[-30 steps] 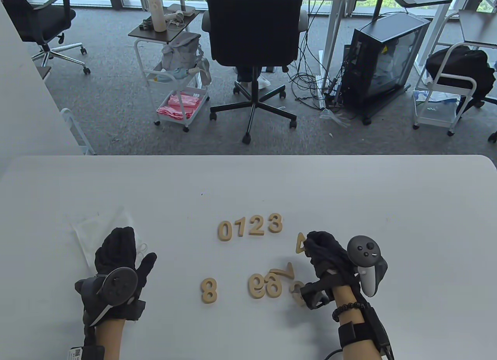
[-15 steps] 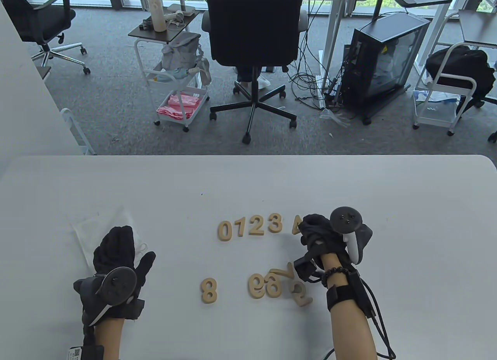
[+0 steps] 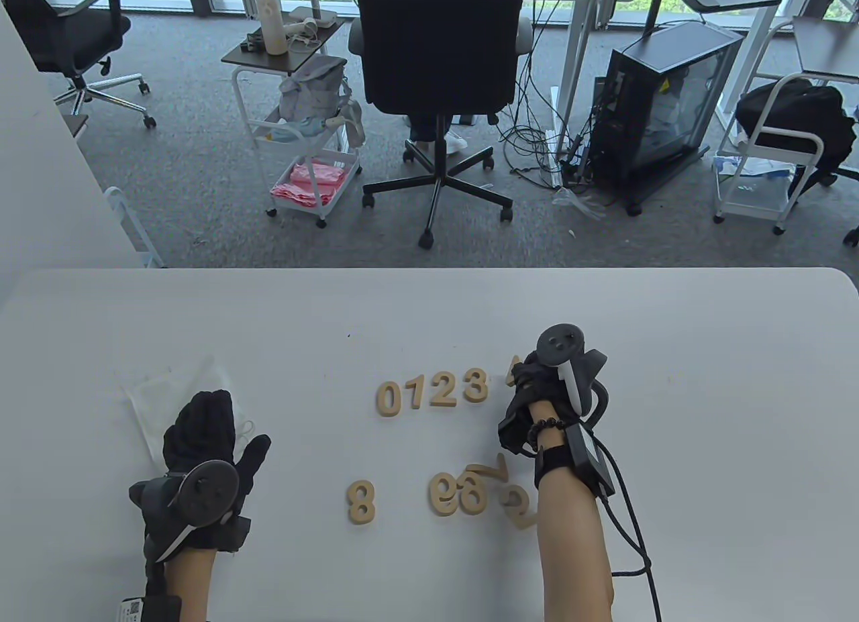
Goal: Empty bag and arrange number blocks in order
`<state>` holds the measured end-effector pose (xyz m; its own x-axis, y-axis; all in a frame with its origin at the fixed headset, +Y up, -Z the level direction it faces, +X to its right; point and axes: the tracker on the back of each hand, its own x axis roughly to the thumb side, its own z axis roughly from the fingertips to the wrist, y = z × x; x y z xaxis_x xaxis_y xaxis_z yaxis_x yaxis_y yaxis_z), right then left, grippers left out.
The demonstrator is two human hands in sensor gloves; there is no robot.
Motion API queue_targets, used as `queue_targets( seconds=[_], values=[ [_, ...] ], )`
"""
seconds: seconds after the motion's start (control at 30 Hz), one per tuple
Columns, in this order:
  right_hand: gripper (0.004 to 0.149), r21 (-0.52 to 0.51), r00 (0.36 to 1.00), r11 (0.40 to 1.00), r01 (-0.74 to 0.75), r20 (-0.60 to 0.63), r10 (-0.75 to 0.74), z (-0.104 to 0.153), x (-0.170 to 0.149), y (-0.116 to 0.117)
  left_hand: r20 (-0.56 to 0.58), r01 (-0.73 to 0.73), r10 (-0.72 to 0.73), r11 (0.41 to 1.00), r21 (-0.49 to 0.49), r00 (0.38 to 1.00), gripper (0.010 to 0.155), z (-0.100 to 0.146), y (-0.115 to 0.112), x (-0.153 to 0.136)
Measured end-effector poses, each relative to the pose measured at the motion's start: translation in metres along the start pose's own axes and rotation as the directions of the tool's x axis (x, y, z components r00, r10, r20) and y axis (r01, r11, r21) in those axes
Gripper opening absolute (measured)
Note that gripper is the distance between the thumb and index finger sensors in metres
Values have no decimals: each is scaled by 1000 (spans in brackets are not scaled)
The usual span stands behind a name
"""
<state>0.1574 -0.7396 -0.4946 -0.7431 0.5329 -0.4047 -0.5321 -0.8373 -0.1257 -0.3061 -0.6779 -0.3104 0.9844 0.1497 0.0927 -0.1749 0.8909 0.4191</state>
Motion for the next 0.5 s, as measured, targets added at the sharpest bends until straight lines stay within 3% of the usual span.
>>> queue_targets(
  seconds=[0.5],
  values=[
    [43,0,994,994,-109,-26,109,-9,13,29,0,0,0,1000,-5,1000,84,-1,0,1]
  ],
)
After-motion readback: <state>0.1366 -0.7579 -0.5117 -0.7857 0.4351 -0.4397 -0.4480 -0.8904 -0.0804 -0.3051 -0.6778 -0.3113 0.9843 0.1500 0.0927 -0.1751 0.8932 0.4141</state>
